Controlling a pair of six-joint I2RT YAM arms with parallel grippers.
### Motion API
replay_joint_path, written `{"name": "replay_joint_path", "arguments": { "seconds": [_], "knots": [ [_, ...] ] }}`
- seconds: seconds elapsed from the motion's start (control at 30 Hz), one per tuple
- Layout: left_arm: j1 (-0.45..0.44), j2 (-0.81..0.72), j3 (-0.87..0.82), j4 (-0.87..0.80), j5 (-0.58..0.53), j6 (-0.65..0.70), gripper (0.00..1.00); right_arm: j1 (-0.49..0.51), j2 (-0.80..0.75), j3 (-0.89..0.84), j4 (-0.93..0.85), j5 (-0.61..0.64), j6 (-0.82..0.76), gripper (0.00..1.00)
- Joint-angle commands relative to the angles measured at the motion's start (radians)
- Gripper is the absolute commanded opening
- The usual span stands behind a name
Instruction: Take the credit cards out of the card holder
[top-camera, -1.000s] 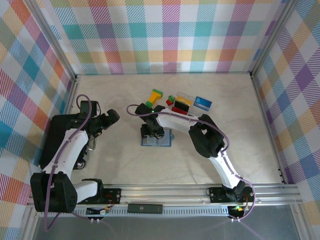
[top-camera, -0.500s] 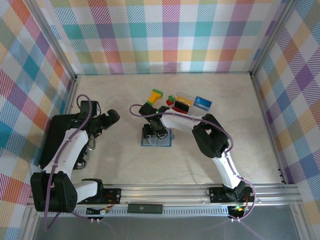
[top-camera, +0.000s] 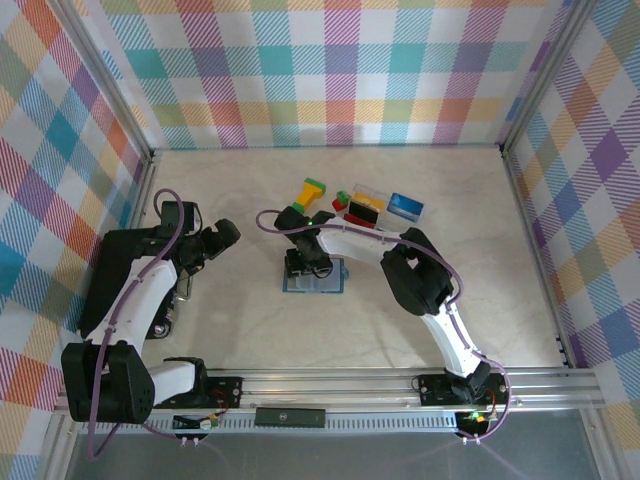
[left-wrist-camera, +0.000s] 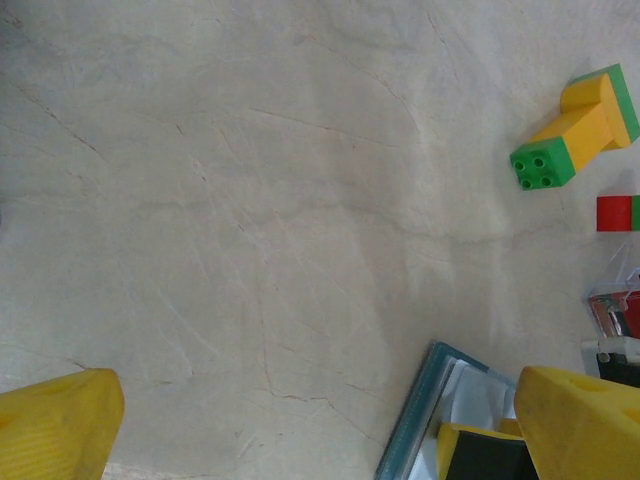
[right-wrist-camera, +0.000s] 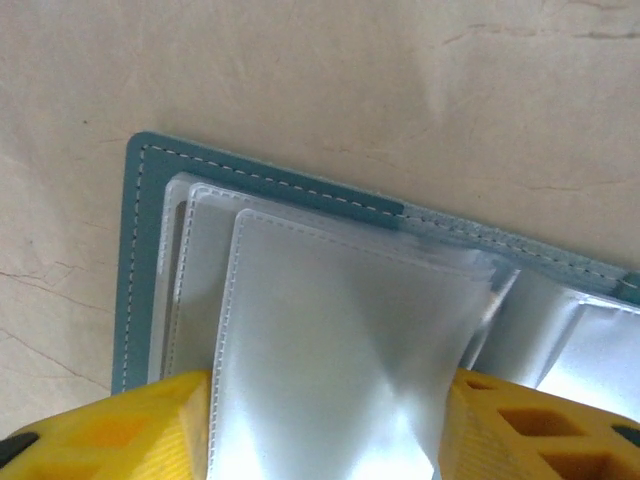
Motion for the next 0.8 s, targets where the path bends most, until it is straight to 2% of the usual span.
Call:
{"name": "replay_joint_path", "arguments": {
  "seconds": [0.0, 0.23, 0.33, 0.47, 0.67, 0.77],
  "knots": [
    [0.013, 0.006, 0.002, -0.024, 0.015, 0.0, 1.0, 0.002, 0.085, -0.002, -0.091, 0.058, -0.008, 0.53],
    [0.013, 0.01, -0.015, -0.005, 0.064, -0.006, 1.0, 0.002, 0.069, -0.029, -0.056, 0.048, -0.012, 0.39],
    [0.013, 0.012, -0.031, 0.011, 0.092, -0.011, 0.97, 0.002, 0.031, -0.054, -0.003, 0.026, -0.019, 0.34],
    [0.014, 0.025, -0.056, 0.046, 0.159, -0.025, 0.85, 0.002, -0.023, -0.086, 0.075, -0.012, -0.05, 0.27],
    [-0.002, 0.073, -0.099, 0.13, 0.276, -0.057, 0.54, 0.001, -0.071, -0.116, 0.145, -0.059, -0.105, 0.19],
    [-0.023, 0.098, -0.128, 0.181, 0.325, -0.084, 0.44, 0.001, -0.093, -0.141, 0.185, -0.083, -0.118, 0.17]
  ]
}}
